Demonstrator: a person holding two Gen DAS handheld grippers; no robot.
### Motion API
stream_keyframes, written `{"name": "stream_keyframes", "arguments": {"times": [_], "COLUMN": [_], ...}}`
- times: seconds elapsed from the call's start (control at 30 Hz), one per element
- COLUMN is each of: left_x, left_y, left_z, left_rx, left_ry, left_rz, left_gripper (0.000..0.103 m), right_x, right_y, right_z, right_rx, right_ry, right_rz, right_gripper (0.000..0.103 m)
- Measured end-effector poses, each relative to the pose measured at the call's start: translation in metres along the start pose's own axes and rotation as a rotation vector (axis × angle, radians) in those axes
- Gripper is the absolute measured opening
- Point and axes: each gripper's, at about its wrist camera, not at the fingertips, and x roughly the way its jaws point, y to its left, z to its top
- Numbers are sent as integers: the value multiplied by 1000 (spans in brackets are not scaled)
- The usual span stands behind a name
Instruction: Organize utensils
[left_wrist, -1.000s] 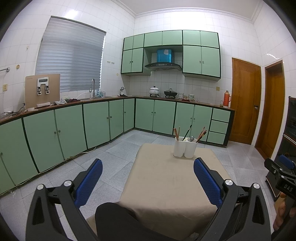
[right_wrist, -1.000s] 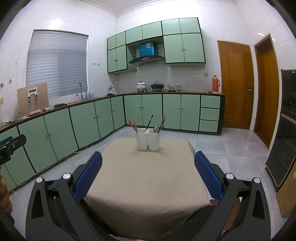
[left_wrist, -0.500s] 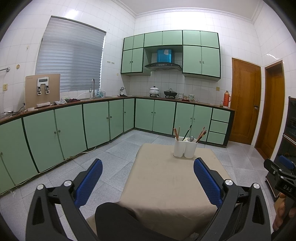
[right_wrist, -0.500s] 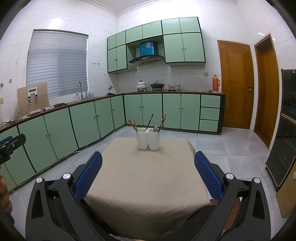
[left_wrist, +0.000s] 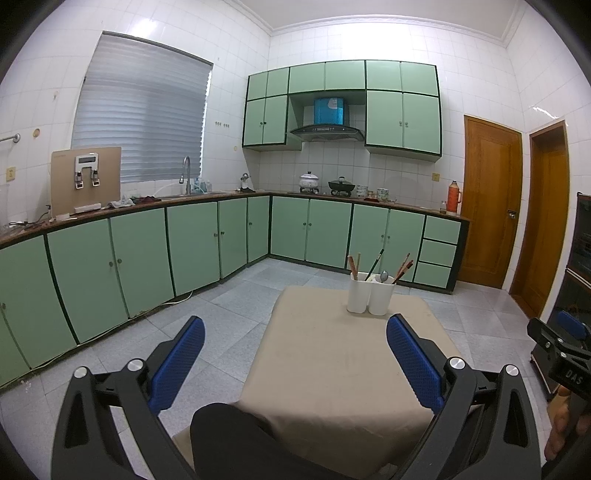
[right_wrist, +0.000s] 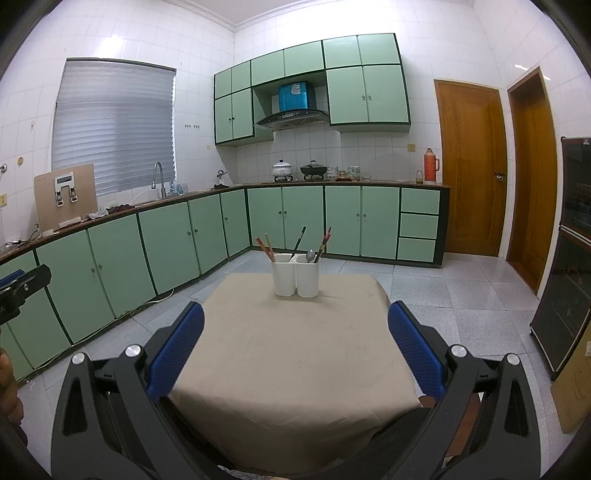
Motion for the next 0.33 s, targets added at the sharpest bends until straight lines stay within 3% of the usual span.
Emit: {"name": "stream_keyframes", "arguments": {"times": [0.33], "left_x": [-1], "left_y": [-6], "left_z": [1], "left_rx": [2], "left_ry": [1], "left_rz": [1], "left_gripper": [97], "right_x": [1], "right_y": [1], "right_z": [0], "right_rx": [0], "right_ry": [3], "right_rz": [0], "right_gripper": [97]}}
